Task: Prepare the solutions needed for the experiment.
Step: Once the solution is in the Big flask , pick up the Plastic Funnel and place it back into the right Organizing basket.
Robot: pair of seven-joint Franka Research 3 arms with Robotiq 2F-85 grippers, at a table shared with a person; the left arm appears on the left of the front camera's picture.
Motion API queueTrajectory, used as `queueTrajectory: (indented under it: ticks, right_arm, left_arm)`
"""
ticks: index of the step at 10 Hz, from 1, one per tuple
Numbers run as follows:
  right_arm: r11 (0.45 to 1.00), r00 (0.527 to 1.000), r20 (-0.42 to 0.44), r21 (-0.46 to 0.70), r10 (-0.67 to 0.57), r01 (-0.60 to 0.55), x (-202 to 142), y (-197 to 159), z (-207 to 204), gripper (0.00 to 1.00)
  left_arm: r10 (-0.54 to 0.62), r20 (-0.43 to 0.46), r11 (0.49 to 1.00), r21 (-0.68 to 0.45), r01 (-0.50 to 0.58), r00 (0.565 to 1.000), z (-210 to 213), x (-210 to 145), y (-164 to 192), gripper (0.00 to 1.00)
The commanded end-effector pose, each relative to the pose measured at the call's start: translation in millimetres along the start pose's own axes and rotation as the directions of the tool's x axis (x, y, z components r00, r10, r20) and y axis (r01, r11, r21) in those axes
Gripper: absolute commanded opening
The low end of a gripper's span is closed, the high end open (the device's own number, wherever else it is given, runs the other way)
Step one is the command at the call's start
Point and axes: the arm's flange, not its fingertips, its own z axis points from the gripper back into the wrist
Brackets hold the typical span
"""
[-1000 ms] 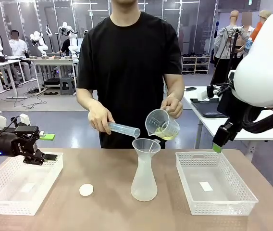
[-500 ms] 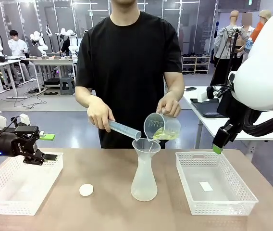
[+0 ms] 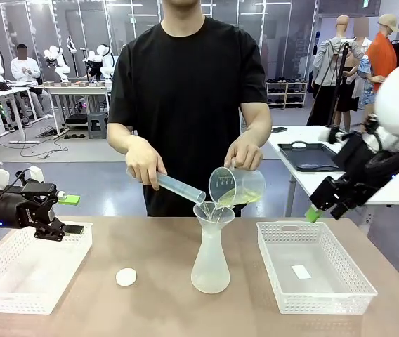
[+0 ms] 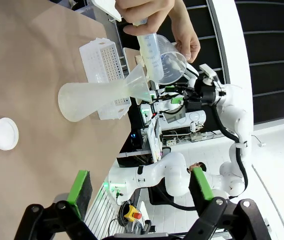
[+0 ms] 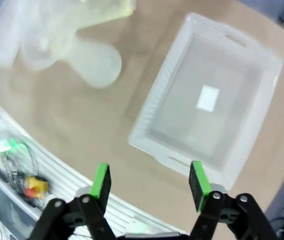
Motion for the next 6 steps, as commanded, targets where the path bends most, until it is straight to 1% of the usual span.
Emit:
queueTrajectory:
  ticks: [1, 2, 3, 4, 5, 6]
  right_arm:
    - [0.94, 0.931, 0.148, 0.128, -0.334, 0.317, -25, -7, -18, 0.79]
    - [0.886, 0.882, 0.149, 0.205, -0.448, 0.416, -34, -9, -30, 0.79]
    - [0.838, 0.838, 0.144, 0.252, -0.526, 0.483, -42, -7, -44, 0.79]
    - [0.778, 0.78, 0.146, 0.305, -0.608, 0.549, -48, -5, -54, 0.79]
    - [0.729, 0.738, 0.148, 0.368, -0.658, 0.577, -55, -3, -63, 0.79]
    - [0.695, 0.714, 0.15, 0.431, -0.684, 0.576, -61, -1, -71, 0.79]
  left_arm:
    - [-0.013, 0.001, 1.0, -0.005, 0.013, 1.0, 0, 1, -2, 1.0]
    - [-0.013, 0.001, 1.0, -0.005, 0.013, 1.0, 0, 1, -2, 1.0]
    - [-0.013, 0.001, 1.0, -0.005, 0.013, 1.0, 0, 1, -2, 1.0]
    - [-0.013, 0.001, 1.0, -0.005, 0.013, 1.0, 0, 1, -2, 1.0]
    - [-0.013, 0.001, 1.0, -0.005, 0.013, 1.0, 0, 1, -2, 1.0]
    - [-0.013, 0.001, 1.0, -0.005, 0.013, 1.0, 0, 1, -2, 1.0]
